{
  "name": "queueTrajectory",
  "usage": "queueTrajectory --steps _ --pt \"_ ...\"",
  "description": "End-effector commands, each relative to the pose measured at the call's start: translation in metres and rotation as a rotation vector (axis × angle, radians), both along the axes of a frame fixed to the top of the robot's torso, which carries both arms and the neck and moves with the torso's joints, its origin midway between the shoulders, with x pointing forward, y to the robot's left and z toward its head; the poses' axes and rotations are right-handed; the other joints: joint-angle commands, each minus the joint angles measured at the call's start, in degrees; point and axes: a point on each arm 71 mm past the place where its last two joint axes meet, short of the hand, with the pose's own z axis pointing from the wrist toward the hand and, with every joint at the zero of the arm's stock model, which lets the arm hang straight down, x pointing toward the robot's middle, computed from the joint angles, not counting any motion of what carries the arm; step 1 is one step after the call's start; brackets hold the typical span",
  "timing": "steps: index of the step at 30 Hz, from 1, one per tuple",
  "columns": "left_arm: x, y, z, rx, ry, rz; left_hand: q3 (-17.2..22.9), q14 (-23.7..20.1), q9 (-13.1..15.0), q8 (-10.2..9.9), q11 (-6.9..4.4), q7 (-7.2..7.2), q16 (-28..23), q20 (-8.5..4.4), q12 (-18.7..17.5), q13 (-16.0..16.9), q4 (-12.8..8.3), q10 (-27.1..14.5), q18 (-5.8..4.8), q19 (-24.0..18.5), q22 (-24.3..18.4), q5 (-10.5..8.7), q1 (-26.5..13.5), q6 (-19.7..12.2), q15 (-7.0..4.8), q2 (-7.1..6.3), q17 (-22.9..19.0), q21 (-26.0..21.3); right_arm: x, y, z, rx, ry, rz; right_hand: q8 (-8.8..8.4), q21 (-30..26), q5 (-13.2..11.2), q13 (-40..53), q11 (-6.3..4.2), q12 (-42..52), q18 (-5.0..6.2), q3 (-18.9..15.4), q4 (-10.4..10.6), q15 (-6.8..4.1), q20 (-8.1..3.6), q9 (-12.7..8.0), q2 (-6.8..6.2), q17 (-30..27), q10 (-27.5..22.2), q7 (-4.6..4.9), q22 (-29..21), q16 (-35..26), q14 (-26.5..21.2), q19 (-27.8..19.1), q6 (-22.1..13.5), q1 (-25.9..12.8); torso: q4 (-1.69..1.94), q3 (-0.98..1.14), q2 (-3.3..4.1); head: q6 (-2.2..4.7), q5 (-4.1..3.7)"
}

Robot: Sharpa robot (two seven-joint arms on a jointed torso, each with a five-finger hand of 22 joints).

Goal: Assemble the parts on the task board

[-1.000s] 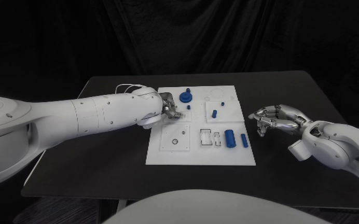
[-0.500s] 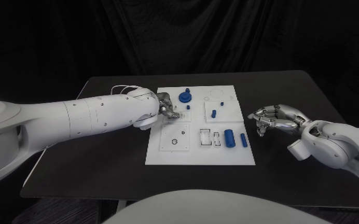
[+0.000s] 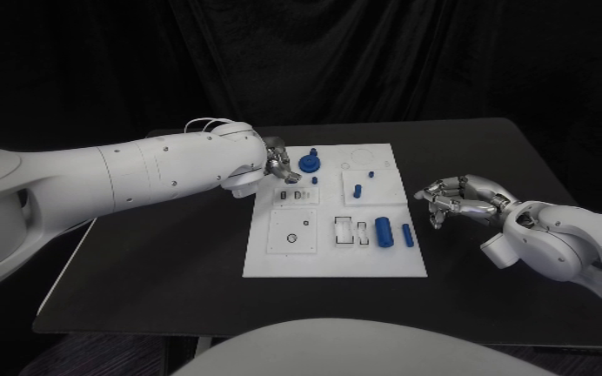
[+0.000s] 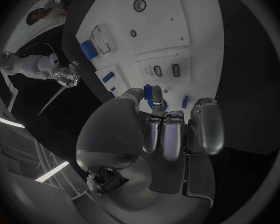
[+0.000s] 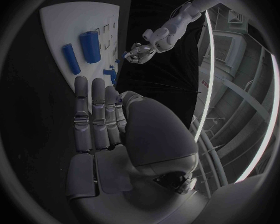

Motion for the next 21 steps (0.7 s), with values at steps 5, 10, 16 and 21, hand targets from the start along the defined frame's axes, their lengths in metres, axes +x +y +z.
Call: queueTrajectory --steps 5,10,16,21 --pt "0.010 -0.008 0.003 0.083 0.234 -0.112 0.7 6.0 0.2 0.1 -0.27 0.07 0.2 0.15 0.0 15.0 0.0 5.9 -0.22 -0.1 10.1 -1.17 0.5 1.1 -0.22 -0.14 15.1 -0.4 -0.001 0.001 -0.002 -0.007 0.021 0.009 -0.16 0.1 -0.2 -0.1 -0.04 0.1 0.98 0.3 0.2 0.15 0.01 -0.1 0.25 -0.1 -0.4 -0.08 0.0 -0.1 -0.5 -0.3 -0.4 0.0 0.00 -0.02 0.12 0.00 0.00" --pt "0.019 -0.008 0.002 0.125 0.305 -0.129 0.9 6.0 0.3 0.2 -0.29 0.07 0.2 0.13 0.0 15.0 0.0 5.9 -0.15 -0.2 10.1 -2.53 0.3 1.4 -0.28 -0.07 15.1 -0.7 -0.001 0.002 -0.002 -0.008 0.023 0.010 -0.15 0.1 -0.2 -0.1 -0.03 0.1 0.98 0.3 0.2 0.16 0.01 -0.1 0.25 -0.1 -0.4 -0.08 0.0 -0.1 -0.5 -0.3 -0.4 0.0 -0.01 -0.02 0.10 0.00 0.38" --pt "0.029 -0.011 0.001 0.144 0.320 -0.117 1.1 6.0 0.3 0.1 -0.32 0.02 0.2 0.13 0.0 15.0 -0.1 5.9 -0.08 -0.4 10.0 -2.83 0.6 1.2 -0.27 0.08 15.1 -1.1 0.000 0.004 -0.003 -0.008 0.026 0.014 -0.15 0.1 -0.2 -0.1 -0.03 0.1 0.98 0.3 0.2 0.16 0.01 -0.1 0.25 -0.1 -0.4 -0.08 0.0 -0.1 -0.5 -0.3 -0.4 0.0 -0.08 -0.01 0.15 0.00 0.71" --pt "0.035 -0.016 0.000 0.156 0.324 -0.109 1.4 6.0 0.3 0.0 -0.32 0.02 0.2 0.13 0.0 15.0 -0.2 5.9 -0.05 -0.4 9.9 -2.87 0.9 1.1 -0.27 0.15 15.1 -1.2 0.000 0.007 -0.003 -0.006 0.028 0.019 -0.13 0.1 -0.2 -0.1 -0.02 0.1 0.98 0.3 0.2 0.17 0.02 -0.1 0.27 -0.1 -0.5 -0.08 0.0 -0.1 -0.5 -0.4 -0.4 0.0 -0.07 -0.02 0.21 0.00 0.94"
